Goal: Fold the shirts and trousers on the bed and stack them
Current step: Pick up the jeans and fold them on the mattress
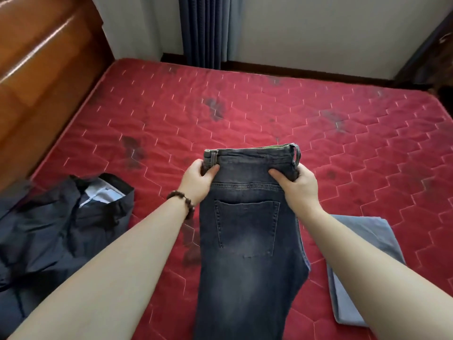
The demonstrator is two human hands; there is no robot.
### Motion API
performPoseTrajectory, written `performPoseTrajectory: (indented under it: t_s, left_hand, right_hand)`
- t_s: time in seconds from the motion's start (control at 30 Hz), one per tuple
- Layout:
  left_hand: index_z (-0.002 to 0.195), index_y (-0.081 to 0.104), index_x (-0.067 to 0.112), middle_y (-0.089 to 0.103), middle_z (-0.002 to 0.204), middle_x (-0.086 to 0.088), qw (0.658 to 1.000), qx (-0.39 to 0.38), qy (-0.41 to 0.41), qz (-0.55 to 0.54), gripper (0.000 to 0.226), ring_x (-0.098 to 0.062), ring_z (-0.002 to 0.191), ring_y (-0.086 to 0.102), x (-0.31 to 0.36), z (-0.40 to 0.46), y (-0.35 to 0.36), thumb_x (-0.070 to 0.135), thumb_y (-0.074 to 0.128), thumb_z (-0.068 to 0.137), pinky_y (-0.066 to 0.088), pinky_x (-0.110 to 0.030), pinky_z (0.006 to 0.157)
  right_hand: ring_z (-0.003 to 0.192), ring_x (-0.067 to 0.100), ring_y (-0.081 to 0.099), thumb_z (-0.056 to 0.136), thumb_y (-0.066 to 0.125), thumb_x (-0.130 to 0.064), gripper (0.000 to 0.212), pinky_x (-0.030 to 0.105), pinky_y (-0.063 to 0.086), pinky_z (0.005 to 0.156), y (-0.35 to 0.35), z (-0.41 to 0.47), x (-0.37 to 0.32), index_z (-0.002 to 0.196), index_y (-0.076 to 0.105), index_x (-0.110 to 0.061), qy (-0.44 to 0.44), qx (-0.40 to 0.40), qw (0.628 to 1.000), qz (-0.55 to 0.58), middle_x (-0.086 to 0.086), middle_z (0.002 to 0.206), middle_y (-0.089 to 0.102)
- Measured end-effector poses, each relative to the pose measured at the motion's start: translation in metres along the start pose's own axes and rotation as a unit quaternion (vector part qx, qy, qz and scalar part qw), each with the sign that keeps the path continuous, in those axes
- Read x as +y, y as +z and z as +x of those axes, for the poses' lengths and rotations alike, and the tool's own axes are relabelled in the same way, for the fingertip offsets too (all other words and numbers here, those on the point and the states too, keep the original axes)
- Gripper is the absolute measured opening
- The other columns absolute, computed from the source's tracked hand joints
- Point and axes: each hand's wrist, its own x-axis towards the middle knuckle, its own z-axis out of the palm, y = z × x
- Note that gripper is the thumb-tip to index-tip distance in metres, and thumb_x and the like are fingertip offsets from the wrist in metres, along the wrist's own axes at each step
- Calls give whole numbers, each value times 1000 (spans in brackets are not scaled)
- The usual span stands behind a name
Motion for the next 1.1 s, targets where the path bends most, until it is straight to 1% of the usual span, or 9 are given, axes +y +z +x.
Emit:
performPoseTrajectory:
  t_s: [0.07,0.23,0.37,0.47,0.63,0.87,0.97,1.03,1.1]
  left_hand:
    - [104,55,2,66,99,-10,999,34,21,15,26,-26,92,61,-28,23,22,27,55,96,44,-30,77]
    - [98,46,7,57,82,-7,987,114,50,98,26,-23,76,52,-77,87,59,33,51,98,33,-31,63]
    - [125,44,7,57,107,-6,990,102,-21,98,48,-23,96,53,-119,129,72,44,51,95,32,-23,76]
    - [133,39,7,57,124,-15,979,48,-129,147,53,-32,113,54,-167,125,77,46,46,97,38,-31,88]
    - [99,52,14,60,88,-2,971,72,-100,206,27,-30,93,60,-210,83,80,40,56,93,36,-29,70]
    - [101,35,13,67,95,-19,933,65,-66,347,37,-39,86,64,-211,61,107,47,47,96,36,-36,60]
    - [126,41,11,56,119,-15,882,125,-53,452,52,-34,107,56,-207,54,109,48,52,92,39,-42,78]
    - [139,40,11,43,140,-14,872,144,44,466,57,-32,129,40,-206,37,117,39,54,92,31,-47,102]
    - [144,38,9,33,153,-12,863,75,161,472,55,-31,143,26,-212,7,136,28,50,94,19,-48,115]
  right_hand:
    - [74,1,61,77,78,-33,16,15,45,66,20,22,34,83,66,-26,16,0,999,-28,-16,80,67]
    - [79,14,64,75,78,-40,22,30,47,72,58,81,85,83,68,-22,19,10,998,-63,-9,80,69]
    - [100,20,58,78,70,-55,57,30,41,76,84,115,129,116,57,-14,85,-38,987,-129,-2,104,61]
    - [129,30,45,84,56,-63,89,37,37,100,94,110,176,146,30,-6,190,-116,949,-223,14,140,47]
    - [105,35,57,86,52,-65,64,39,42,77,92,62,223,115,45,-8,182,-125,918,-330,15,112,61]
    - [76,38,54,99,41,-46,36,38,31,59,112,25,232,92,32,-12,78,-71,915,-389,20,93,62]
    - [101,37,54,99,45,-40,34,42,38,73,114,28,231,111,43,-8,68,-54,890,-448,18,114,55]
    - [122,37,44,96,52,-32,47,47,35,97,123,11,224,133,43,-4,5,-18,878,-479,19,134,47]
    - [128,38,45,91,56,-16,45,52,31,109,137,-22,218,132,50,2,-115,-6,895,-431,23,137,49]
